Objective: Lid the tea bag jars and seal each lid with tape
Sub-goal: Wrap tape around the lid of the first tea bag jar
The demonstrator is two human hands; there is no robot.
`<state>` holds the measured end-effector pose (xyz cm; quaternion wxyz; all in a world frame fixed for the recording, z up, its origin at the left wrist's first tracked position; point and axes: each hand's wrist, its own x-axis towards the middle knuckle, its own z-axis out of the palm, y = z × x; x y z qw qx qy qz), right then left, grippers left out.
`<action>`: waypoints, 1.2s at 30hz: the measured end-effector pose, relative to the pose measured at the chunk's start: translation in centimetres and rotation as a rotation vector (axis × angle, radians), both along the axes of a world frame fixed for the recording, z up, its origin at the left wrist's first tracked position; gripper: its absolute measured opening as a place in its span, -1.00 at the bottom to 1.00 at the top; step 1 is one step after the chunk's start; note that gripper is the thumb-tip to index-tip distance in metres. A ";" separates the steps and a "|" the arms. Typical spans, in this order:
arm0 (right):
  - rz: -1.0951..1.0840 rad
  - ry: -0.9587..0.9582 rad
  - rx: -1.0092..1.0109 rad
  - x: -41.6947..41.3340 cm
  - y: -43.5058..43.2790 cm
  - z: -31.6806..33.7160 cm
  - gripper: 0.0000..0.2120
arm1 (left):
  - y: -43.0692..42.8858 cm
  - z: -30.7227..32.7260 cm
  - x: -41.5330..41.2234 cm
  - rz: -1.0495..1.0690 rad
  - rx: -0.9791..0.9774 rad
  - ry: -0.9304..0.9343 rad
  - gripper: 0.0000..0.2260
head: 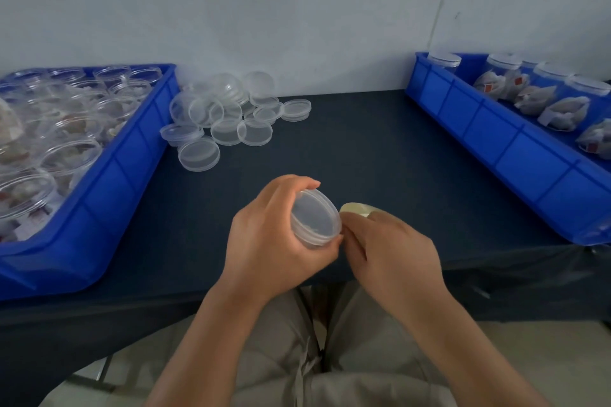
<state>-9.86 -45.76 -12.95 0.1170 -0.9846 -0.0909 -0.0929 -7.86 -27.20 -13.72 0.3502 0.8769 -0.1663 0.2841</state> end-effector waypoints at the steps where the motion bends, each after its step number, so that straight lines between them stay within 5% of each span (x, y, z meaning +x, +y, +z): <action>1: -0.011 0.003 0.002 0.0 0.1 -0.1 -0.73 | 0.0 0.1 0.0 0.005 0.011 -0.003 -0.36; 21: -0.039 -0.051 -0.022 4.6 4.7 -0.9 -0.81 | 3.0 1.9 0.8 0.138 0.129 -0.104 -0.51; 27: -0.173 0.080 0.041 9.2 1.0 -1.0 -0.87 | -0.6 2.5 -4.2 -0.224 -0.340 0.184 -0.42; 31: -0.011 0.045 -0.107 9.0 1.3 -1.5 -0.95 | 0.0 2.8 -2.9 -0.136 -0.616 0.281 -0.51; 36: 0.190 0.021 -0.136 6.9 2.5 -4.1 -0.62 | 1.1 2.4 -2.1 -0.113 -0.877 0.363 -0.48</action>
